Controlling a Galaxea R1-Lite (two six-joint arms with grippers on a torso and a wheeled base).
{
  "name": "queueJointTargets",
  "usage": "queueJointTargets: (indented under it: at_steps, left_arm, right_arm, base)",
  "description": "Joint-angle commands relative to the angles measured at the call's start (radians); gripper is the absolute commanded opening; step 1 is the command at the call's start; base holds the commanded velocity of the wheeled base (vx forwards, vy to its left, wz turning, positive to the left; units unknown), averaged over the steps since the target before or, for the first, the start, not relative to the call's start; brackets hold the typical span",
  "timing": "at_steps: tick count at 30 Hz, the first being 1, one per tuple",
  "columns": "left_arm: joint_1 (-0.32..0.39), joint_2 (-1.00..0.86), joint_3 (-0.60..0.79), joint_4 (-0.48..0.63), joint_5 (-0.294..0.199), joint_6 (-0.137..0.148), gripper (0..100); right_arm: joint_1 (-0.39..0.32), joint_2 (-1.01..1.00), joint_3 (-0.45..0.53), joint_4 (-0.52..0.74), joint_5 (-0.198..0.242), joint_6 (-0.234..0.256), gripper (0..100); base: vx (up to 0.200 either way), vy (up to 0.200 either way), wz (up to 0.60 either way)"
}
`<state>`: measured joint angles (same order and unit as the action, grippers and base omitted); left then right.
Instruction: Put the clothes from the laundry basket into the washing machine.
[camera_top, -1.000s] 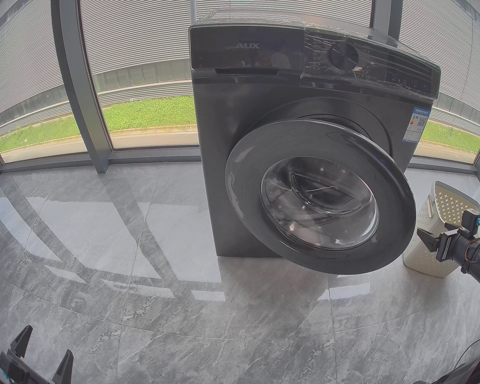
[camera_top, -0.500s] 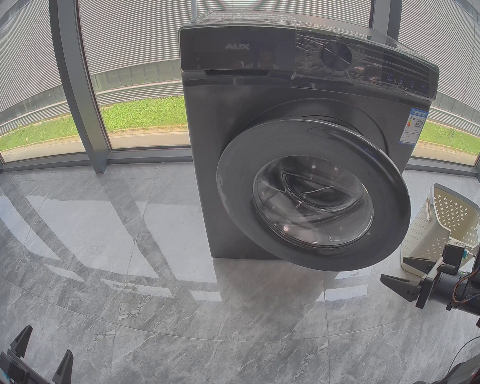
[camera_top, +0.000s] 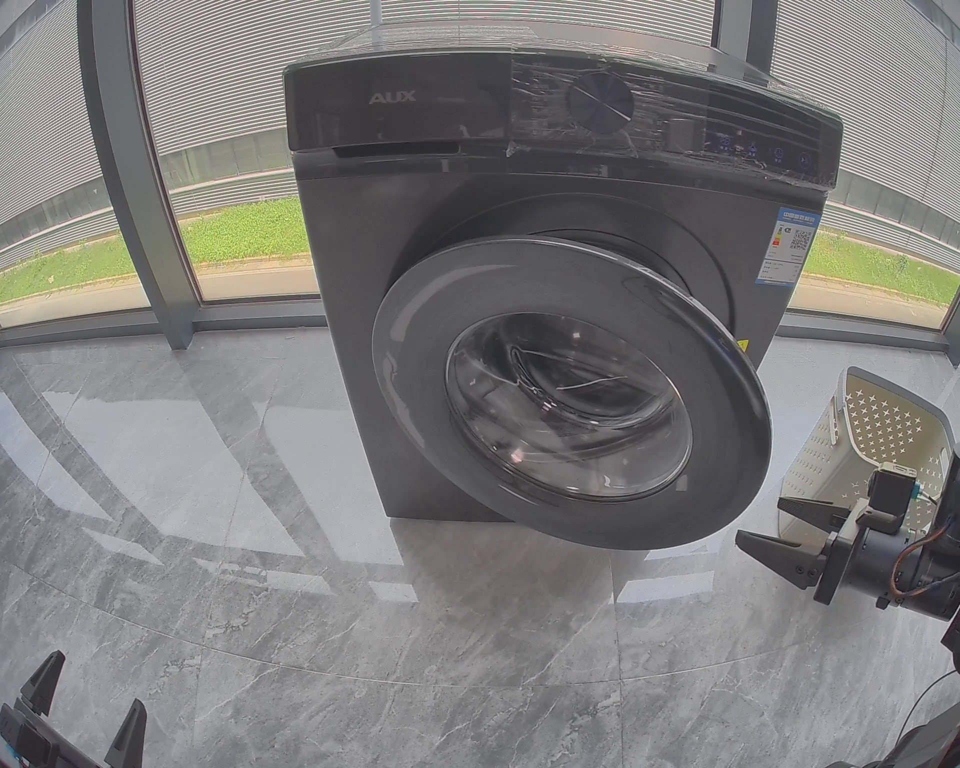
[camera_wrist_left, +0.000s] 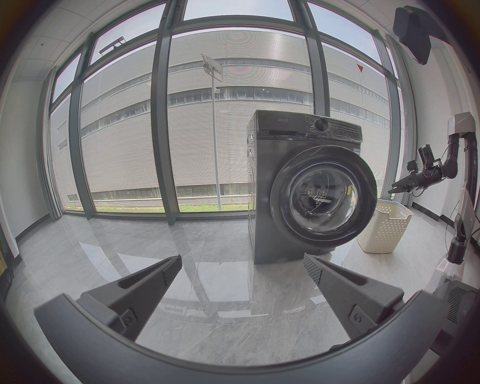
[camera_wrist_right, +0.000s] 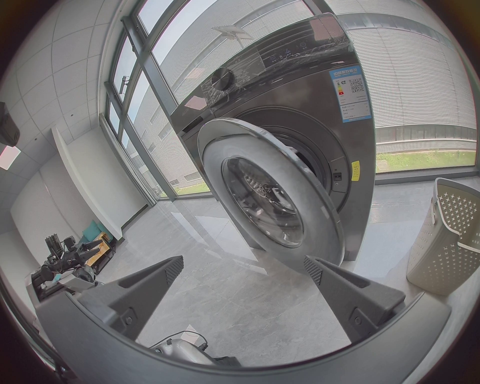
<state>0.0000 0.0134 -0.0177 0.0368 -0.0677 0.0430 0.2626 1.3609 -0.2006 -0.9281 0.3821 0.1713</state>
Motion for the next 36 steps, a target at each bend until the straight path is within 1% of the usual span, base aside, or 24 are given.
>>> queueJointTargets:
  at_steps: [1, 6, 8, 9, 11, 13, 16, 17, 19, 20, 21, 23, 27, 29, 33, 36]
  left_arm:
    - [0.000, -0.010, 0.018, 0.000, 0.000, -0.002, 100]
    - [0.000, -0.010, 0.018, 0.000, 0.002, -0.003, 100]
    - [0.000, -0.010, 0.018, -0.002, 0.002, -0.002, 100]
    - [0.000, -0.010, 0.018, -0.002, 0.002, -0.002, 100]
    - [0.000, -0.010, 0.018, -0.002, 0.002, -0.003, 100]
    - [0.000, -0.010, 0.018, -0.002, 0.002, -0.003, 100]
    - [0.000, -0.010, 0.018, 0.000, 0.000, -0.002, 100]
    - [0.000, -0.010, 0.018, -0.002, 0.002, -0.003, 100]
    - [0.000, -0.010, 0.018, -0.002, 0.002, -0.003, 100]
    - [0.000, -0.010, 0.018, 0.000, 0.002, -0.005, 100]
    - [0.000, -0.010, 0.018, 0.000, 0.002, -0.003, 100]
    - [0.000, -0.010, 0.018, 0.000, 0.002, -0.005, 100]
    - [0.000, -0.010, 0.018, -0.002, 0.002, -0.005, 100]
    - [0.000, -0.010, 0.018, -0.002, 0.002, -0.005, 100]
    - [0.000, -0.010, 0.018, -0.002, 0.002, -0.003, 100]
    - [0.000, -0.010, 0.018, -0.002, 0.002, -0.008, 100]
  right_arm:
    - [0.024, 0.063, 0.017, -0.040, -0.003, 0.001, 100]
    - [0.046, 0.086, 0.043, -0.086, -0.003, 0.001, 100]
    - [0.047, 0.112, 0.038, -0.112, -0.003, 0.002, 100]
    - [0.047, 0.124, 0.037, -0.133, -0.005, 0.004, 0]
    - [0.046, 0.146, 0.032, -0.170, -0.006, 0.010, 0]
    - [0.040, 0.205, 0.030, -0.265, -0.009, 0.040, 0]
    - [0.034, 0.262, 0.032, -0.348, -0.019, 0.048, 0]
    - [0.030, 0.284, 0.029, -0.377, -0.035, 0.048, 0]
    - [0.020, 0.333, 0.020, -0.460, -0.095, 0.050, 0]
    - [0.018, 0.348, 0.018, -0.499, -0.117, 0.051, 0]
    - [0.018, 0.363, 0.018, -0.541, -0.134, 0.050, 0]
    - [0.018, 0.386, 0.020, -0.609, -0.147, 0.047, 0]
    - [-0.006, 0.406, -0.026, -0.623, -0.152, 0.043, 0]
    - [-0.011, 0.405, -0.033, -0.623, -0.152, 0.040, 0]
    - [0.003, 0.399, -0.008, -0.621, -0.166, 0.039, 0]
    - [0.035, 0.397, 0.038, -0.621, -0.155, 0.036, 0]
  base:
    - [0.200, 0.000, 0.00]
    - [0.200, 0.000, 0.00]
    - [0.000, 0.000, 0.00]
    - [0.000, 0.000, 0.00]
    - [0.000, 0.000, 0.00]
    - [0.000, 0.000, 0.00]
    - [0.000, 0.000, 0.00]
    - [0.000, 0.000, 0.00]
    - [0.100, 0.000, 0.00]
    - [0.200, 0.000, 0.00]
    - [0.200, 0.000, 0.00]
    - [0.200, 0.000, 0.00]
    - [0.200, 0.000, 0.00]
    - [0.000, 0.000, 0.00]
    - [0.000, 0.000, 0.00]
    - [0.000, 0.000, 0.00]
